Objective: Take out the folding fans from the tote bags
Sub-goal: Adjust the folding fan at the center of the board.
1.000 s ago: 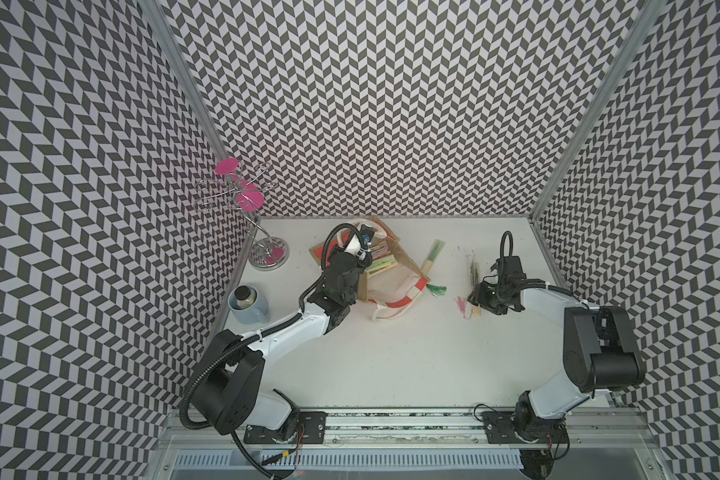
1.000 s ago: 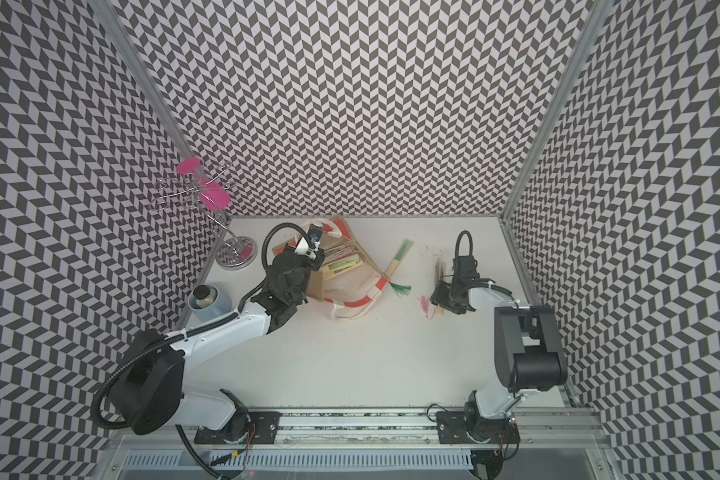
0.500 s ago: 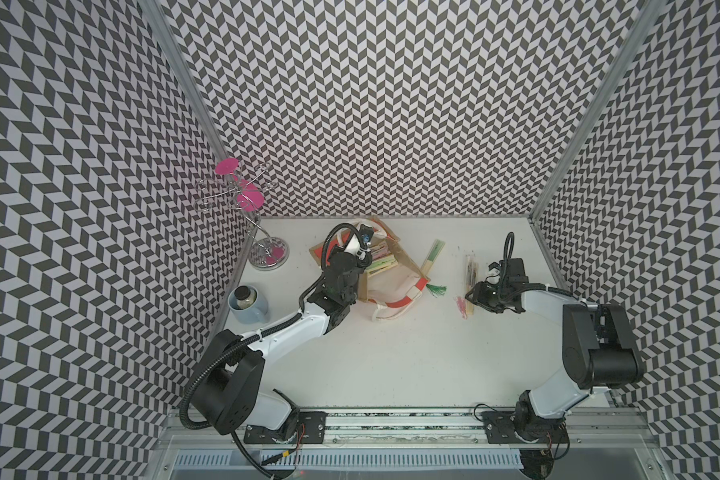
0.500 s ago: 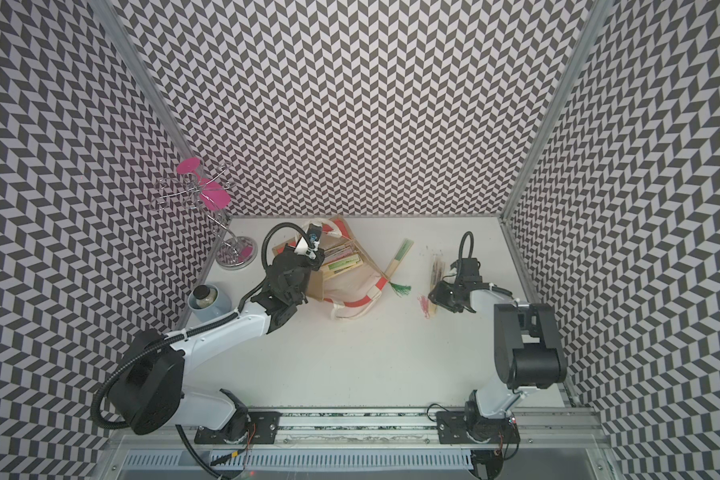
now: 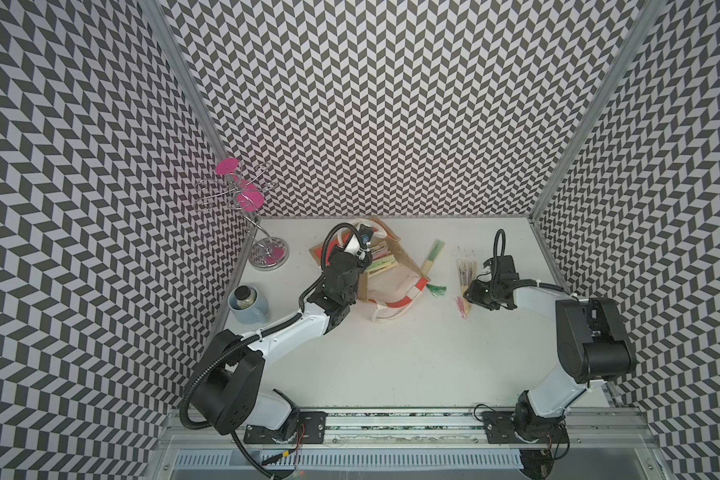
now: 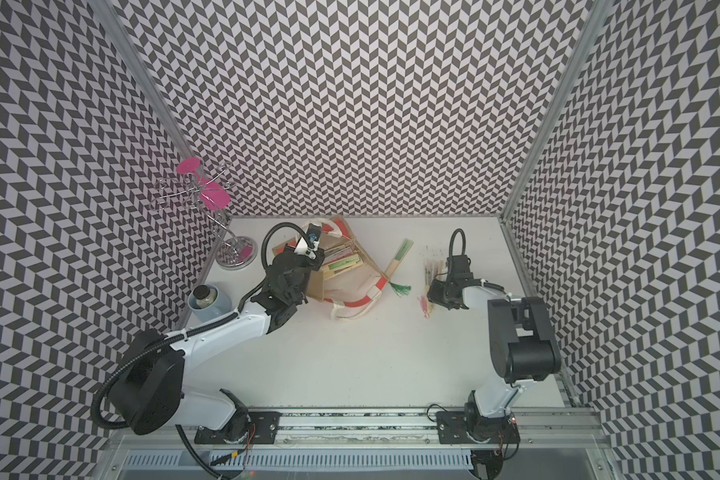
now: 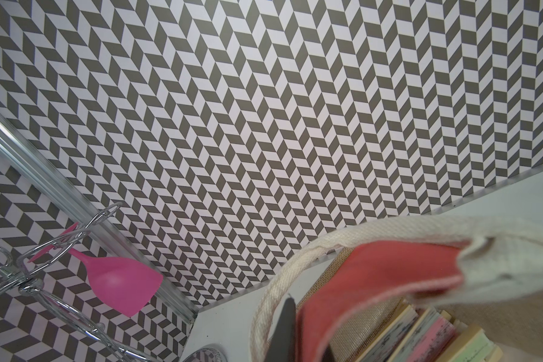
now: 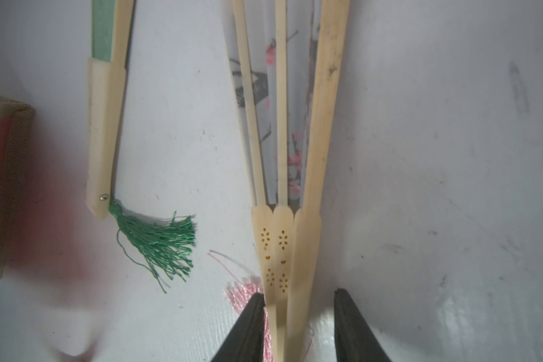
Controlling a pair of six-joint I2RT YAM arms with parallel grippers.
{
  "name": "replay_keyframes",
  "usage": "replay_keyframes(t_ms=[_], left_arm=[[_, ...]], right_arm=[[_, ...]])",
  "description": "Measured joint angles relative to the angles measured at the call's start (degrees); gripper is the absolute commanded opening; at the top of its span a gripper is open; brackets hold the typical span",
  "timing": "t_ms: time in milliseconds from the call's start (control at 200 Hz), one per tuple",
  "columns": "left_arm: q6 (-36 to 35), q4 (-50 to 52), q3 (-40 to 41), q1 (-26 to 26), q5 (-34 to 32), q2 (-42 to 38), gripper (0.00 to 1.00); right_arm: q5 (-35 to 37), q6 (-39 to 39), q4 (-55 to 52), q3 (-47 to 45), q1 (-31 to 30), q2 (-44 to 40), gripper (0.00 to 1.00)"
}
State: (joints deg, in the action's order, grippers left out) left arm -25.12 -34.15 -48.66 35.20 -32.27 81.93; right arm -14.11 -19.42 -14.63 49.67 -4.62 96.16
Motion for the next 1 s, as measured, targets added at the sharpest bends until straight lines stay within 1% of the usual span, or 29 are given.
replay_keyframes(t_ms=[160,346,491,616,791,997], left_arm=[[0.3,0.0,0.0,0.0,0.0,0.0,0.00],[0.4,0.0,0.0,0.0,0.0,0.0,0.00],[0.4,0.0,0.0,0.0,0.0,0.0,0.00],[0.5,0.0,0.0,0.0,0.0,0.0,0.00],[0.5,0.0,0.0,0.0,0.0,0.0,0.00],[0.5,0.0,0.0,0.0,0.0,0.0,0.00]], right_arm=[[2.7,-0.2,-2.7,2.5,-2.2,0.7,0.42],[9.7,-0.6,-5.0,7.4,-5.9,4.7,0.42],[13.9,-1.4,-5.2,8.8,-7.4,6.2,0.40],[14.8,-1.8,-5.0,8.8,-7.5,6.3,0.36],[15.9,-2.5,-4.5,9.1,-7.5,7.0,0.23],[17.4,-2.9,-4.3,9.7,-7.6,7.6,0.13]])
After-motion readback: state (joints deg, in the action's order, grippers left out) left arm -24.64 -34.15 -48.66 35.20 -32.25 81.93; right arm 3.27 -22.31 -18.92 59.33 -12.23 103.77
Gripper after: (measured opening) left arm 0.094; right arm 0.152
